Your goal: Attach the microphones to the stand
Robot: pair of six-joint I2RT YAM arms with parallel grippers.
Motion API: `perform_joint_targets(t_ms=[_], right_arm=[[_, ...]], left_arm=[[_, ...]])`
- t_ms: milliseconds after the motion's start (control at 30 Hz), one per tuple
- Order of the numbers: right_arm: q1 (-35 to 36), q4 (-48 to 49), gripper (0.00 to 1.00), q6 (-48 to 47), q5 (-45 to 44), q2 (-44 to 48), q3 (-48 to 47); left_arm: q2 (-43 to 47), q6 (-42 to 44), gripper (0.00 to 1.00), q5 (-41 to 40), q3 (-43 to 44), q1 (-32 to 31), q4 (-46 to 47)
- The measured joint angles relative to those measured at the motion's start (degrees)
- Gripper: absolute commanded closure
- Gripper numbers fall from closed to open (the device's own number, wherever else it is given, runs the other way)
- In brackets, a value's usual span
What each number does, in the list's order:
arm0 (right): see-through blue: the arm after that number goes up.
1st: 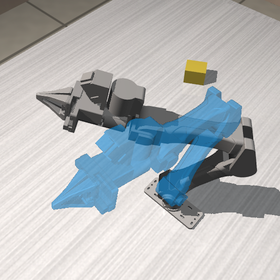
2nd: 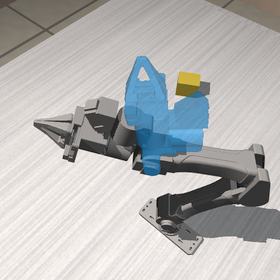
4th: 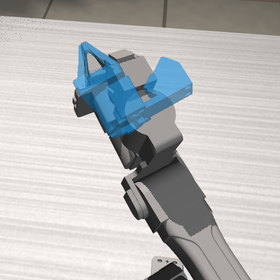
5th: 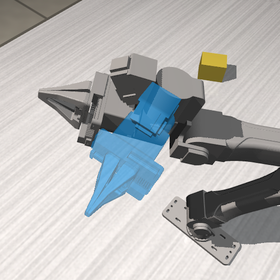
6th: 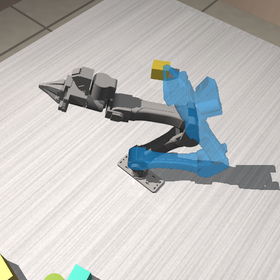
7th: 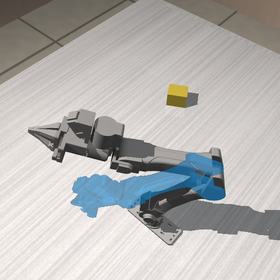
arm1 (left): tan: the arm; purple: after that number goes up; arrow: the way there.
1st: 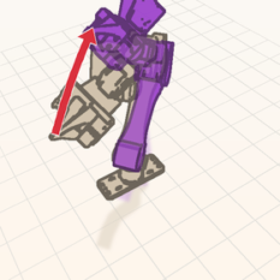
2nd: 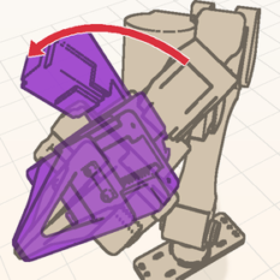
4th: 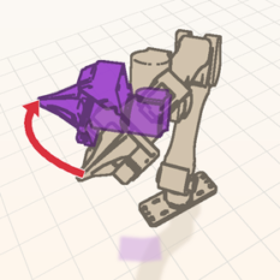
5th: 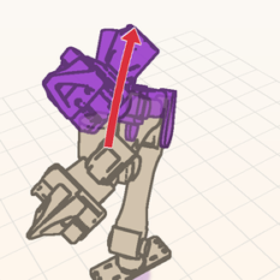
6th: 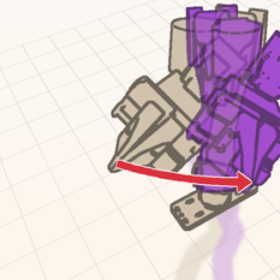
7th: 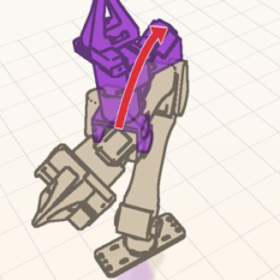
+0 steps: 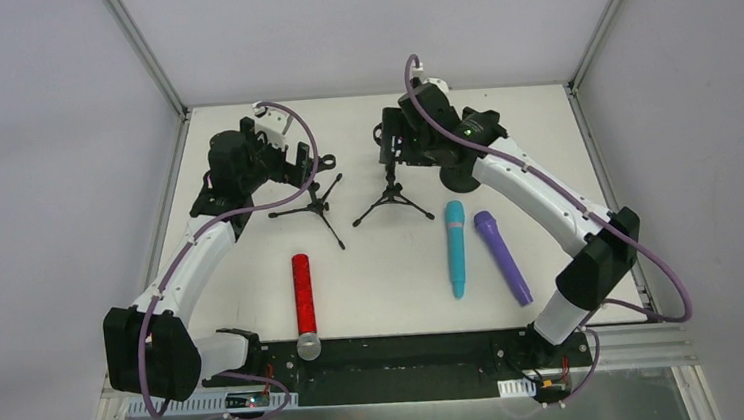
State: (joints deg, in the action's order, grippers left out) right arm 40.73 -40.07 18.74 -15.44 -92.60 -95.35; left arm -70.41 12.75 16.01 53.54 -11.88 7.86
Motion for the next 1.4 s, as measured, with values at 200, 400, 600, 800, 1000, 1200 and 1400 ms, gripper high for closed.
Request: perform_joint_targets(t_ms=[200, 400, 600, 800, 1000, 1200, 1400], right_arm=[[0.1, -2.8, 0.08, -0.2, -1.9, -7.6, -6.9], [0.1, -4.9, 0.23, -0.9, -3.6, -14.1, -11.7], [0.1, -5.7, 0.35, -1.8, -5.1, -17.8, -13.1], [0.1, -5.9, 0.53, -2.1, -4.9, -20.9, -15.4], [0.0, -6.1, 0.71, -2.3, -4.5, -21.8, -15.9], [0.0, -6.0, 0.86, -2.4, -4.5, -21.8, -15.8], [-0.1, -4.2, 1.0, -2.8, -3.3, -20.3, -13.4]], left_arm=[[-0.2, 0.0, 0.01, 0.0, 0.1, 0.0, 0.0], [-0.7, 0.0, 0.01, 0.3, 0.4, 0.0, -0.1], [-0.9, 0.0, 0.01, 0.4, 0.6, 0.0, -0.1], [-0.9, 0.0, 0.01, 0.4, 0.7, 0.0, -0.2], [-0.9, 0.0, 0.01, 0.4, 0.7, 0.0, -0.2], [-0.9, 0.0, 0.01, 0.4, 0.7, 0.0, -0.2], [-0.9, 0.0, 0.01, 0.4, 0.7, 0.0, -0.2]])
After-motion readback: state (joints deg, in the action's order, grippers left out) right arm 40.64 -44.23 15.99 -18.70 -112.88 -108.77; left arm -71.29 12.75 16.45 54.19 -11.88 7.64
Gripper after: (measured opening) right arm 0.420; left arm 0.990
